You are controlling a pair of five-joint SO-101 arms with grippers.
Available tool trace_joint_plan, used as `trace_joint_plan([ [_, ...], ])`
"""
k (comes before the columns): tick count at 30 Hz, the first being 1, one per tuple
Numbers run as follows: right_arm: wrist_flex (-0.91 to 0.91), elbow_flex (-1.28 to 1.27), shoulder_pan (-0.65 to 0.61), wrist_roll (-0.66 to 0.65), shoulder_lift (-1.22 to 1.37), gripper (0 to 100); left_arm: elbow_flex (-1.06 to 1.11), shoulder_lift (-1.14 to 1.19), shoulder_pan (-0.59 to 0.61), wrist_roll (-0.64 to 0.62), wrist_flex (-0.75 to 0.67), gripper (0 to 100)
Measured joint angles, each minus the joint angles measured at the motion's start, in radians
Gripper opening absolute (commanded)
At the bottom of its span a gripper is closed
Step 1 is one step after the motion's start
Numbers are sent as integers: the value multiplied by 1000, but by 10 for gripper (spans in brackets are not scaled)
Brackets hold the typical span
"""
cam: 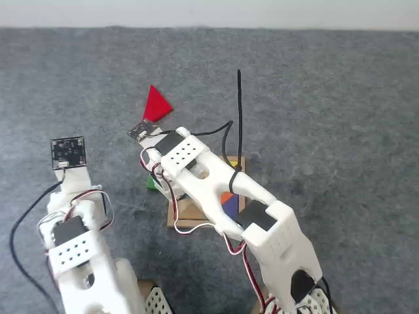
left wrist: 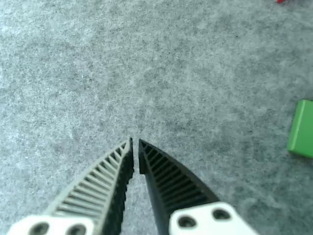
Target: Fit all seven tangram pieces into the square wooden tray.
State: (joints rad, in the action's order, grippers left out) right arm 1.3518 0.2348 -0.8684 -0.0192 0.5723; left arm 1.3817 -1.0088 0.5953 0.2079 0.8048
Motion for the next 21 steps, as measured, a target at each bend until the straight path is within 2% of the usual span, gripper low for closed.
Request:
trace_joint_plan([
  [21,5,0,-25,-264,21,191,0,0,0,0,0,23],
])
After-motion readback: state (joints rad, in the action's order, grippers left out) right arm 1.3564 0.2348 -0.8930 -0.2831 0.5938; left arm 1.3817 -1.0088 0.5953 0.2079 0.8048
